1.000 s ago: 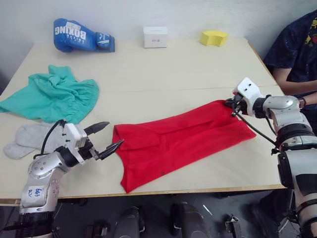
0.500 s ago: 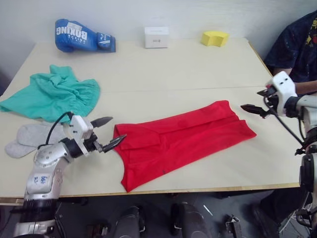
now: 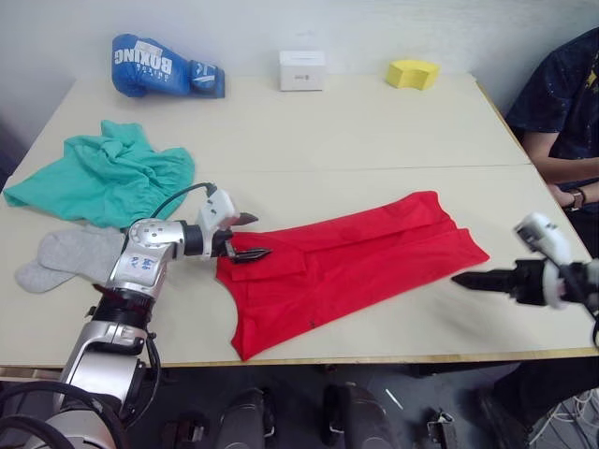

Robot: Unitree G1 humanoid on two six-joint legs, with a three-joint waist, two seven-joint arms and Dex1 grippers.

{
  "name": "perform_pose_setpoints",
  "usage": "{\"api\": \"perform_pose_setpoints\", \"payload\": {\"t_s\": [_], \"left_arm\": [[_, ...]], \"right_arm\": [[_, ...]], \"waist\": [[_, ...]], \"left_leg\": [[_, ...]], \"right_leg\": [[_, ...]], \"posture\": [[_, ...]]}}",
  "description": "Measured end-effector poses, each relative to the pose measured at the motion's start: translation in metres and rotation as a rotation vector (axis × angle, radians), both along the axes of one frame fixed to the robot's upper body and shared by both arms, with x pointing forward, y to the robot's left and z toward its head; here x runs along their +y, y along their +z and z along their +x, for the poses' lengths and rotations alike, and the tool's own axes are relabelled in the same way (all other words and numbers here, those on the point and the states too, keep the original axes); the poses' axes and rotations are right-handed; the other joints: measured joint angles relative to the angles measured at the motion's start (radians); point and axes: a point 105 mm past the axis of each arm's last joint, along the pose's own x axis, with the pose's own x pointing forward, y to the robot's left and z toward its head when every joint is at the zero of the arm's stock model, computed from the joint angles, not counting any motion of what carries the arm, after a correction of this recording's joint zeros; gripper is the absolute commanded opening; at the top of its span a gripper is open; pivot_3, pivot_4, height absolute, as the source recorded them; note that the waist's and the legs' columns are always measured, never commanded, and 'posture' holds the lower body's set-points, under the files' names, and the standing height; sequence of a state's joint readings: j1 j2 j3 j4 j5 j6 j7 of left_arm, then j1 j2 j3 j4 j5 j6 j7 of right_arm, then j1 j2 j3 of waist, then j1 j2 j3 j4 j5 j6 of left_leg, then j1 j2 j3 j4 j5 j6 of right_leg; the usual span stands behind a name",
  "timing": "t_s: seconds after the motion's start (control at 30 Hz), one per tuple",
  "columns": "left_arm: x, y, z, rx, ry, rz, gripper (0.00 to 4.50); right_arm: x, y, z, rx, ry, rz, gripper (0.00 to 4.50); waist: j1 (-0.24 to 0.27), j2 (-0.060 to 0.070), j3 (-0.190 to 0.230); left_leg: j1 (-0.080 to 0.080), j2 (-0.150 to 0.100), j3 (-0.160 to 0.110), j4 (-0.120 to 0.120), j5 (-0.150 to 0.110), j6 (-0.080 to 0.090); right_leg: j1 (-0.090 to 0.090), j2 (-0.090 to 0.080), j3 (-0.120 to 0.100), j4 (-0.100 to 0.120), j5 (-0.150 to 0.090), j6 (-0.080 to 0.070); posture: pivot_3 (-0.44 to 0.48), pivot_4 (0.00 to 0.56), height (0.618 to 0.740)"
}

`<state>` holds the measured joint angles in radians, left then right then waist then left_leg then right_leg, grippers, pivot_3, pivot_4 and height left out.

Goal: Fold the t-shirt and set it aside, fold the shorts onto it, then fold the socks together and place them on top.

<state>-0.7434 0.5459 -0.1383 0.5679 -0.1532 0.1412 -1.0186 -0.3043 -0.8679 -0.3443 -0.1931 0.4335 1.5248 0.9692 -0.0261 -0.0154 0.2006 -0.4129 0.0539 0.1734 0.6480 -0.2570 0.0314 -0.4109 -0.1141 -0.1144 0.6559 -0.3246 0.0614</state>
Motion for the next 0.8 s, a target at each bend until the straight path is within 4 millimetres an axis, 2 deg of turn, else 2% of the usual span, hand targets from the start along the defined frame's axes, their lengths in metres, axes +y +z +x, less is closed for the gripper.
{"api": "perform_pose_setpoints", "payload": {"t_s": [0.13,0.27,0.37,0.4,0.5,0.6,0.8], "left_arm": [[0.002,0.002,0.011,0.025,0.007,0.035,4.50],[0.004,-0.005,0.013,0.066,-0.015,0.065,4.50],[0.005,-0.003,0.016,0.106,-0.019,0.080,4.50],[0.005,-0.003,0.016,0.118,-0.023,0.086,4.50],[0.006,-0.004,0.015,0.146,-0.031,0.085,4.50],[0.005,-0.005,0.013,0.155,-0.040,0.083,3.94],[0.002,-0.010,0.001,0.142,-0.063,0.067,2.09]], "right_arm": [[0.007,-0.006,0.008,-0.061,-0.046,-0.004,4.46],[0.016,-0.009,0.019,-0.099,-0.071,0.004,4.46],[0.027,-0.010,0.035,-0.131,-0.080,0.026,4.46],[0.030,-0.010,0.039,-0.144,-0.082,0.032,4.29],[0.035,-0.012,0.054,-0.198,-0.095,0.007,3.51],[0.034,-0.015,0.063,-0.244,-0.105,-0.031,2.44],[0.033,-0.018,0.067,-0.291,-0.092,-0.079,0.22]], "waist": [[-0.007,-0.010,-0.004],[-0.013,-0.016,-0.008],[-0.016,-0.021,-0.011],[-0.017,-0.021,-0.011],[-0.019,-0.022,-0.012],[-0.021,-0.022,-0.012],[-0.028,-0.021,-0.012]], "left_leg": [[0.001,0.000,0.001,0.000,0.000,0.001],[0.001,0.001,0.001,0.000,0.000,0.001],[0.002,0.001,0.001,-0.001,0.000,0.000],[0.002,0.001,0.001,-0.001,0.000,-0.001],[0.003,0.001,0.001,-0.001,0.000,-0.001],[0.003,0.001,0.001,-0.001,0.000,0.000],[0.004,0.001,0.001,-0.003,0.001,0.000]], "right_leg": [[0.000,0.000,0.000,-0.001,0.002,0.001],[0.001,0.000,0.000,-0.002,0.003,0.000],[0.002,0.001,0.000,-0.002,0.003,-0.001],[0.002,0.001,0.000,-0.002,0.003,-0.001],[0.002,0.001,0.000,-0.003,0.003,-0.001],[0.003,0.000,0.000,-0.003,0.003,-0.001],[0.003,0.001,0.001,-0.003,0.003,-0.002]], "posture": [[0.000,0.150,0.740],[0.000,0.150,0.740],[0.000,0.150,0.740],[0.000,0.150,0.740],[0.000,0.150,0.740],[0.000,0.150,0.740],[0.000,0.150,0.740]]}}
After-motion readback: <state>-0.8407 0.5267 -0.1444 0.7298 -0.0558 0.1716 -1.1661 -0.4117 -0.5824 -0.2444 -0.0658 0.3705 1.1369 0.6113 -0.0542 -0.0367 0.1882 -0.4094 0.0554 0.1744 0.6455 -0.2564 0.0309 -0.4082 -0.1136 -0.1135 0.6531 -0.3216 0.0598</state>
